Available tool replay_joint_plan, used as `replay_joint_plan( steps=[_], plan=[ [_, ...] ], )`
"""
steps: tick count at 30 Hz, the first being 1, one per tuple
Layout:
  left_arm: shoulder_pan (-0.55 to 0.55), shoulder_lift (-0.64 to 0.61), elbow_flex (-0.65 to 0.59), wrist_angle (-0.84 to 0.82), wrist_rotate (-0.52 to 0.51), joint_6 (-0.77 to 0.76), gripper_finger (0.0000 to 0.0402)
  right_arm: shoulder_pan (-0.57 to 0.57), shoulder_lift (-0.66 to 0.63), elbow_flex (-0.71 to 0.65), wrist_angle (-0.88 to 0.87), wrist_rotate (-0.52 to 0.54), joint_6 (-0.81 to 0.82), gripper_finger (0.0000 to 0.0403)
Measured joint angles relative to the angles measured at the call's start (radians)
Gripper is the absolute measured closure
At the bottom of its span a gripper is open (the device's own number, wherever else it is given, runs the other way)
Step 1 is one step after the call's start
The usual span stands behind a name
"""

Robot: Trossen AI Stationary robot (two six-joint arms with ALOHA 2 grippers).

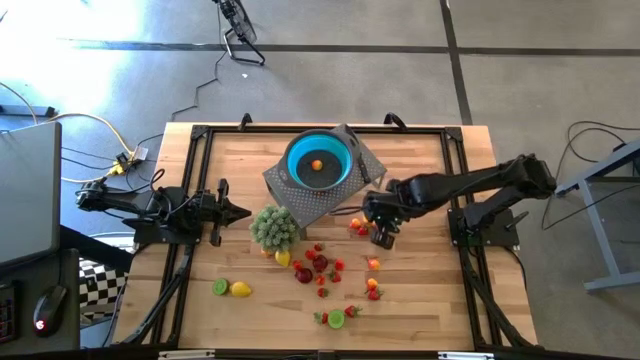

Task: Pick & Place Fruit
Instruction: Put the kiwi into the blue strainer bowl on the shelf

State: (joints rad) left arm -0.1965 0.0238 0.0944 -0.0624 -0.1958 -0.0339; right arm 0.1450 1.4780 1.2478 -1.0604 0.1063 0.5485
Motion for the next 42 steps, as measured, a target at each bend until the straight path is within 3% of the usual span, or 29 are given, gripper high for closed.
replay_joint_plan(
  steps=[9,16,24,33,42],
  plan=[
    [0.000,0.000,0.000,-0.067,0.000,-0.001,0.0401,0.048,-0.001,-0.017,0.003,0.006,0.273,0.0400],
    [0.000,0.000,0.000,-0.093,0.000,-0.005,0.0401,0.110,-0.001,-0.017,-0.004,0.109,0.509,0.0400],
    [0.000,0.000,0.001,-0.108,0.002,-0.006,0.0401,0.174,-0.001,-0.017,-0.108,0.133,0.938,0.0399],
    [0.000,0.000,0.002,-0.116,0.002,-0.006,0.0401,0.231,0.001,-0.017,-0.117,0.118,0.987,0.0399],
    [0.000,0.000,0.002,-0.113,0.001,0.004,0.0401,0.233,0.002,-0.017,-0.031,-0.015,0.965,0.0400]
  ],
)
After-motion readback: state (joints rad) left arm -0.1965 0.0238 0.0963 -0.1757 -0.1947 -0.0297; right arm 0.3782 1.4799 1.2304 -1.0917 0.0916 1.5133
